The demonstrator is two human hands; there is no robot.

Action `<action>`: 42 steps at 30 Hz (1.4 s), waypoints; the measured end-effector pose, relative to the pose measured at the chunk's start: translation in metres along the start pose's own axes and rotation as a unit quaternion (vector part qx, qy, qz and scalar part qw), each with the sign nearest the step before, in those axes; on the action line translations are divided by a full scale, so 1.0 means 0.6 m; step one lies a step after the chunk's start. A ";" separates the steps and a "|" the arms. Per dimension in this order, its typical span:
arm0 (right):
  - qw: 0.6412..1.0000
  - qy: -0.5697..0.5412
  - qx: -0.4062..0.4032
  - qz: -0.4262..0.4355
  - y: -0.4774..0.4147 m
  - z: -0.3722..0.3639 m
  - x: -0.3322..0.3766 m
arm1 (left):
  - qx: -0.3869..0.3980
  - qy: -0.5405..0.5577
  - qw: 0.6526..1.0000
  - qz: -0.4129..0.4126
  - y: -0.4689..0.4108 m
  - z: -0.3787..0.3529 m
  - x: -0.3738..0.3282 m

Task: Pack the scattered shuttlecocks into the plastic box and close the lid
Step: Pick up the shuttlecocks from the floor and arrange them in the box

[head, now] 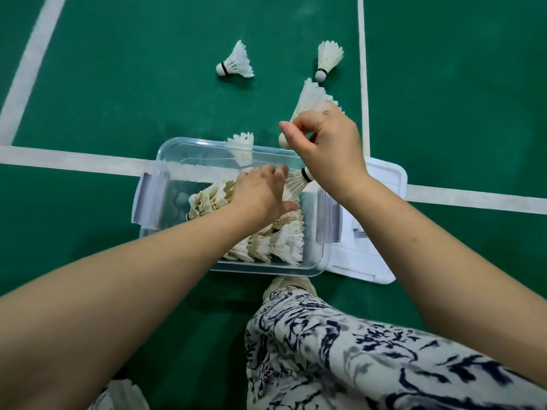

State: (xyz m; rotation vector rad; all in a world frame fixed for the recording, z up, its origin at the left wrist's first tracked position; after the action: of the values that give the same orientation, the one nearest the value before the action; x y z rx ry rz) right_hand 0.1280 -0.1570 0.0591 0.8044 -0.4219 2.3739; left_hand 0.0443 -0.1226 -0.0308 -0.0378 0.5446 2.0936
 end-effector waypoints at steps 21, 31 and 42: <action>0.995 0.061 0.082 0.022 0.006 -0.028 0.030 | -0.151 0.268 0.951 0.017 0.062 0.108 0.112; 0.966 0.114 0.217 0.078 0.021 -0.072 0.051 | -0.142 0.416 0.898 0.029 0.064 0.142 0.132; 0.982 0.114 0.143 0.035 0.002 -0.064 0.010 | -0.140 0.303 0.941 0.051 0.073 0.047 0.133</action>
State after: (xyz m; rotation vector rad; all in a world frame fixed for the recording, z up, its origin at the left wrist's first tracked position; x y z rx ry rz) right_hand 0.1061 -0.1378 0.0335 0.6370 -0.0130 2.5921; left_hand -0.0305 -0.0683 -0.0079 -0.8575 0.6085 2.2367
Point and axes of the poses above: each hand's wrist, its own y-axis away from the middle knuckle, its own z-axis out of the back of the hand, x = y × z, the point moved 7 cm from there along -y, towards the middle knuckle, and after that the axes turned 1 degree about z, right-handed, at the moved point
